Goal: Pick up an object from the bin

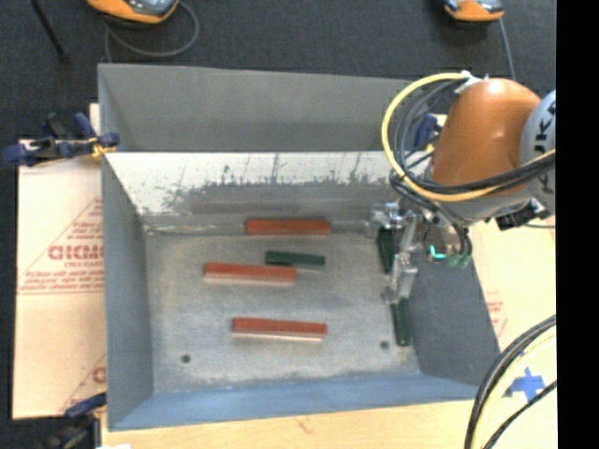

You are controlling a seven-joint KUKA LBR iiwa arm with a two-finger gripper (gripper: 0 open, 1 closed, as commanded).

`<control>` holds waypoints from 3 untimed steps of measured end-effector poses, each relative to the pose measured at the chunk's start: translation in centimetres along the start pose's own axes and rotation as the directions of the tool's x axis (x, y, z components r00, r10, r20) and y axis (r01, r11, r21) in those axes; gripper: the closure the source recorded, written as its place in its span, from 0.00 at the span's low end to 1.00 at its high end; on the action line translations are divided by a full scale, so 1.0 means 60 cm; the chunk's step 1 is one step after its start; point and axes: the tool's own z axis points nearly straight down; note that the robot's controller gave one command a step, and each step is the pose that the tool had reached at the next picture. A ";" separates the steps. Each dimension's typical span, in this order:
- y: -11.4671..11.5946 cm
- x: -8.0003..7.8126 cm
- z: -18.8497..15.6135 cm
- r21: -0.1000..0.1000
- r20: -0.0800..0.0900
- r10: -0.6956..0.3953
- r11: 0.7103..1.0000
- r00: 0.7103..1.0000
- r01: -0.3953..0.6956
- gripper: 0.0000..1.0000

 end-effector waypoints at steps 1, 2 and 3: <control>0.023 -0.039 0.197 -0.002 0.002 0.020 1.000 1.000 -0.020 0.00; 0.174 -0.106 0.203 -0.003 -0.001 0.131 0.991 0.991 -0.131 0.00; 0.166 -0.108 0.202 0.000 0.006 0.133 0.991 0.991 -0.133 1.00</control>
Offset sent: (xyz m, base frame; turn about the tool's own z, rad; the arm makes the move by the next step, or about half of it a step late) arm 0.0231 0.0141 -0.1148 0.0211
